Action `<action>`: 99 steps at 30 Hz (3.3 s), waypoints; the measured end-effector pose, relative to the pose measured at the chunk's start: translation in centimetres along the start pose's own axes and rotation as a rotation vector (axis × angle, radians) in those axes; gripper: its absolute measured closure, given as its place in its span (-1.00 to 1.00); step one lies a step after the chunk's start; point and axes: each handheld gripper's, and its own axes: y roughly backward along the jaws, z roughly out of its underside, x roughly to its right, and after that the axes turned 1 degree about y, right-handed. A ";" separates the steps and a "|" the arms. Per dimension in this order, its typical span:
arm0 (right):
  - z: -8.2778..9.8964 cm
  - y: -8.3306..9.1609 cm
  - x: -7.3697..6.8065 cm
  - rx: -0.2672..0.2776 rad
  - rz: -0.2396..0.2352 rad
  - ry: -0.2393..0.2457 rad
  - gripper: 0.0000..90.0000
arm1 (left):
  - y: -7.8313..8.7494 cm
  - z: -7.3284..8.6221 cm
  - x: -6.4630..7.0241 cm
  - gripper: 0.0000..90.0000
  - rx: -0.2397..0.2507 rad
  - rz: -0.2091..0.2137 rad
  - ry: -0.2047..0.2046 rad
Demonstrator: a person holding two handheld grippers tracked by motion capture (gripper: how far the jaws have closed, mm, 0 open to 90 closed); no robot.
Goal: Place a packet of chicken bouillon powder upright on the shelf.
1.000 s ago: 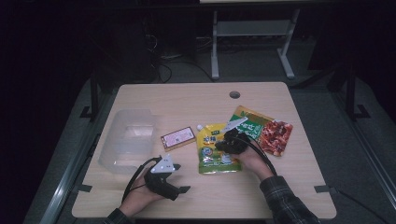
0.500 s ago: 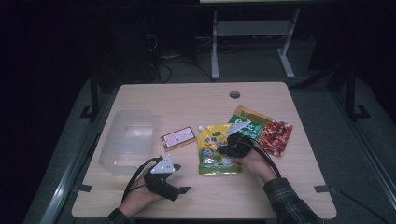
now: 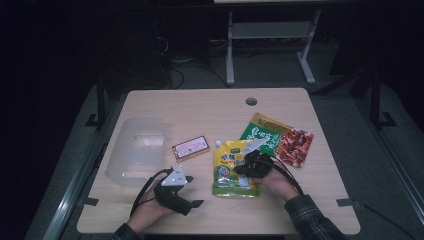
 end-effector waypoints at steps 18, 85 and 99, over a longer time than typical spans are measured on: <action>1.1 1.9 -0.9 0.009 0.007 -0.004 1.00 | -0.2 0.0 0.2 -0.69 0.004 0.005 -0.011; 9.0 7.0 -3.9 0.073 0.155 -0.125 -0.28 | -8.4 -7.8 -2.2 -0.75 -0.118 0.000 0.021; 9.1 7.3 -3.5 0.088 0.162 -0.132 -0.29 | -10.2 -7.4 -2.6 -0.73 -0.137 0.022 0.063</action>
